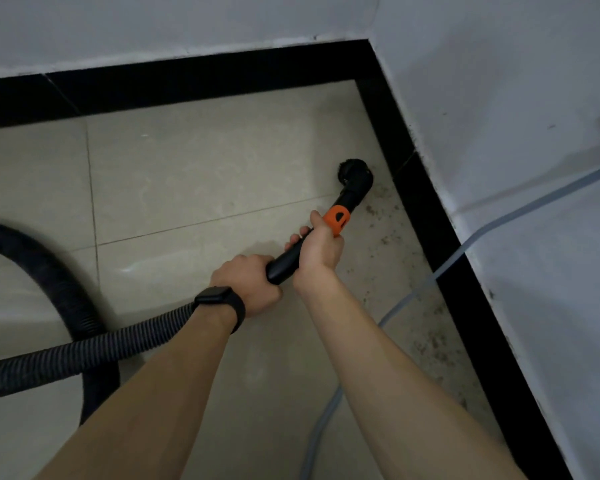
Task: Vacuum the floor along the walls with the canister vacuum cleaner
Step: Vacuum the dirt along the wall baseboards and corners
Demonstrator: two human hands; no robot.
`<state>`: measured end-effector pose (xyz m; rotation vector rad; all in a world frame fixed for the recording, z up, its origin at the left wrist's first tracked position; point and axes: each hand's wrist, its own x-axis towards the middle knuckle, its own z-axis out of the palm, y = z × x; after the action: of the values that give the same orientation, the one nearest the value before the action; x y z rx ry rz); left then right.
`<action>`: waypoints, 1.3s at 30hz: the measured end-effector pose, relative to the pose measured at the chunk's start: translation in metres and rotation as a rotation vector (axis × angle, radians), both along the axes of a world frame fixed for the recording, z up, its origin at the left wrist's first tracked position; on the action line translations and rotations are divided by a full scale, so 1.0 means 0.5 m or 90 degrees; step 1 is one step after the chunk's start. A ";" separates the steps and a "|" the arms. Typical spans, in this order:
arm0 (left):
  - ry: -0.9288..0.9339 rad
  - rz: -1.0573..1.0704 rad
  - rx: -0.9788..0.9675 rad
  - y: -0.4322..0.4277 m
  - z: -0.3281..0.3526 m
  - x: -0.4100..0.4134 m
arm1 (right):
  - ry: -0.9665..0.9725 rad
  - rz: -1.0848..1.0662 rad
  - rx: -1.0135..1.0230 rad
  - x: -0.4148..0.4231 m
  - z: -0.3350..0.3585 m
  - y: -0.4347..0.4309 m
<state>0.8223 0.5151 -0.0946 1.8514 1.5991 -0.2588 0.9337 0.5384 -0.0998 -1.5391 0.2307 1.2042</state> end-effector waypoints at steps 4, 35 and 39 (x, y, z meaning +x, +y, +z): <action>-0.041 0.006 -0.027 -0.004 0.000 0.008 | -0.015 -0.007 -0.003 0.007 -0.002 0.000; -0.521 0.311 -0.426 0.079 -0.011 0.101 | -0.245 0.373 0.041 0.146 0.038 0.074; -0.458 0.272 -0.401 0.065 0.005 0.079 | -0.205 0.312 0.042 0.134 0.027 0.040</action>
<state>0.8616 0.5474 -0.0919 0.9298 1.1667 0.0908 1.0005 0.5584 -0.0863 -1.7600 -0.4183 1.2921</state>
